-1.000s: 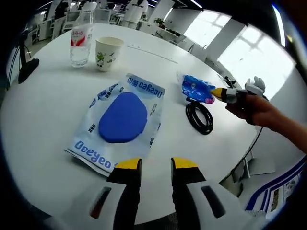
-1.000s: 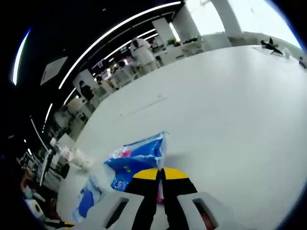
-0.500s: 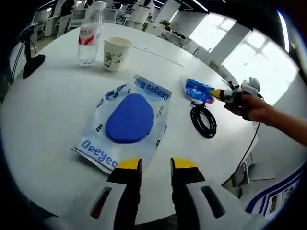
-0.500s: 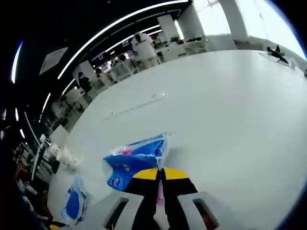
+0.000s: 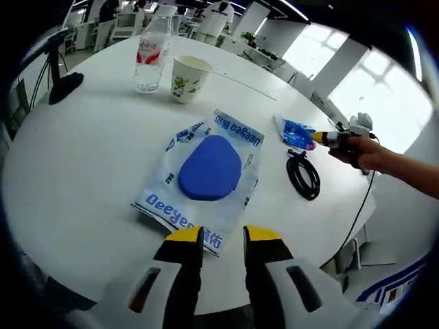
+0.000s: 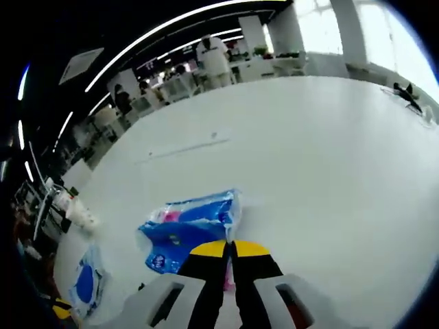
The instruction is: Arrange the tabletop items into an orderly group along one side of the table until the central work area is clear of visible clutter.
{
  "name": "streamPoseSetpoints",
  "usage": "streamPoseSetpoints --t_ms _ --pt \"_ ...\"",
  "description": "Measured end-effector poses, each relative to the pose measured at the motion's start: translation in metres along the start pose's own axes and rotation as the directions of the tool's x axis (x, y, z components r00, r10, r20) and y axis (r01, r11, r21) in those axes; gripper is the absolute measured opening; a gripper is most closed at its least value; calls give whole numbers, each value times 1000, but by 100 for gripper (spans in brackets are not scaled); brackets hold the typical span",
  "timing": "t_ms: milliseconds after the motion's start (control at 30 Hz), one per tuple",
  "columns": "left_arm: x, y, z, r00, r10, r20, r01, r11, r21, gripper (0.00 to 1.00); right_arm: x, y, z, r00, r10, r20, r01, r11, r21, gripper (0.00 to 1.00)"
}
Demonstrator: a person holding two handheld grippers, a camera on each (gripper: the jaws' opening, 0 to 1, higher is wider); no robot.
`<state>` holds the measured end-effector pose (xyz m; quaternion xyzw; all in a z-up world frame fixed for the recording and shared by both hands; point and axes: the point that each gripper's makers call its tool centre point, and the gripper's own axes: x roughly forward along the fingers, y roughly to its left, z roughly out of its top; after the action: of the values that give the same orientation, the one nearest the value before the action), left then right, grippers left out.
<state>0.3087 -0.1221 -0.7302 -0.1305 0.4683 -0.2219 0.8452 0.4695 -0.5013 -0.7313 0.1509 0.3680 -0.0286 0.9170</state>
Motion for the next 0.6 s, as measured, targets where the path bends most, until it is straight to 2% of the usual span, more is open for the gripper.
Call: streamPoseSetpoints --t_ms 167,367,467,600 --pt "-8 10 -4 1000 18 0 -18 1000 -13 21 4 -2 2 1000 -3 -5 3 1000 -15 0" --pt "-13 18 -9 999 39 -4 -39 999 -37 21 5 -5 -3 999 -19 -26 19 1000 -14 1" --pt "-15 21 -13 999 41 -7 -42 997 -64 21 0 -6 -4 1000 -25 -19 25 1000 -5 3" --pt "-14 25 -16 999 50 -13 -51 997 -59 21 -12 -3 -3 999 -32 -8 32 999 -1 4"
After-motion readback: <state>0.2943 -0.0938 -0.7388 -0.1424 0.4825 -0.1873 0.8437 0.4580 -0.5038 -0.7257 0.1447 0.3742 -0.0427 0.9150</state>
